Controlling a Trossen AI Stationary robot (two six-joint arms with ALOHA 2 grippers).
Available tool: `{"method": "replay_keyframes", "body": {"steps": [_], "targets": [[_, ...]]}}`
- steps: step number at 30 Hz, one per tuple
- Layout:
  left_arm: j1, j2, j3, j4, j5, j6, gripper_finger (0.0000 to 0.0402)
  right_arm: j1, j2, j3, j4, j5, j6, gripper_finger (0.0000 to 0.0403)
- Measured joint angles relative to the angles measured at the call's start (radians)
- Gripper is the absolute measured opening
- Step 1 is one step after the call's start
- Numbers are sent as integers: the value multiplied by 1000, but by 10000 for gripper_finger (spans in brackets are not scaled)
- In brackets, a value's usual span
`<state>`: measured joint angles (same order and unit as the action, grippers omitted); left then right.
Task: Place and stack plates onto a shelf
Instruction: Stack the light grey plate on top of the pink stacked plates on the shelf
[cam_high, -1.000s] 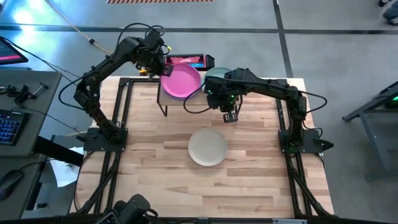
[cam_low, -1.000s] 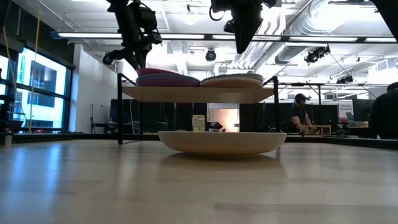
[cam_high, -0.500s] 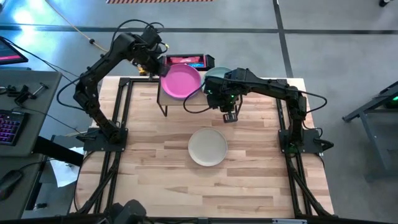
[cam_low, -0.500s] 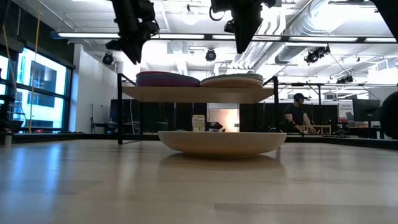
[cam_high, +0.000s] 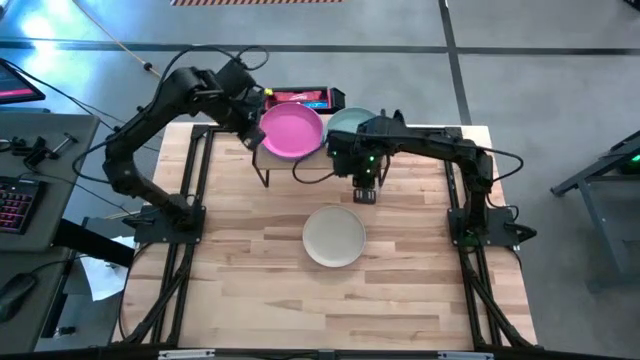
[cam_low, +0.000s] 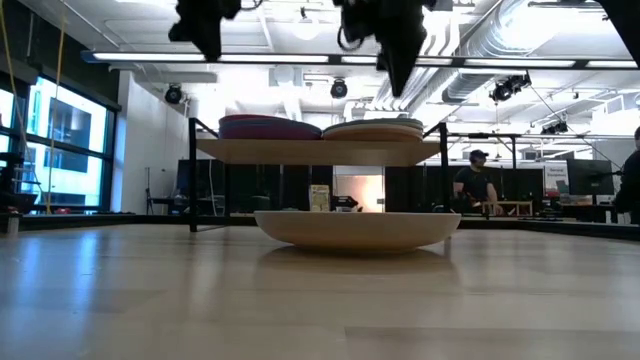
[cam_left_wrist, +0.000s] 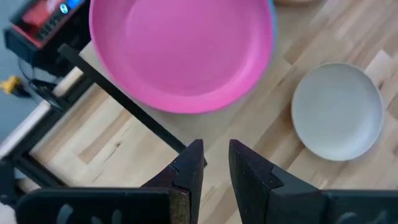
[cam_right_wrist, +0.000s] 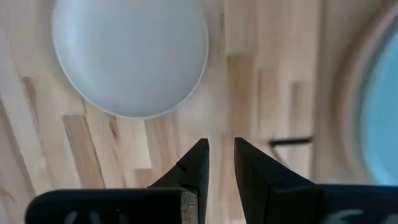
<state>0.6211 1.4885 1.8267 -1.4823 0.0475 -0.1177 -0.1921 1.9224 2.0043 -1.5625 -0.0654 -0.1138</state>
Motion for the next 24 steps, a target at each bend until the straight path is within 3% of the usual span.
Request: {"method": "replay_keyframes", "body": {"steps": [4,11,24], "targets": [[-68,-47,0,-12,-75,-1,67,23,1,-108,31,-21,69,55],[-151,-113,-9,-39,-154,-17,67,92,-47,-303,239,-65,207,55],[-239,-259,-277,0,-166,-132,67,153,-68,-551,456,-83,490,55]]}}
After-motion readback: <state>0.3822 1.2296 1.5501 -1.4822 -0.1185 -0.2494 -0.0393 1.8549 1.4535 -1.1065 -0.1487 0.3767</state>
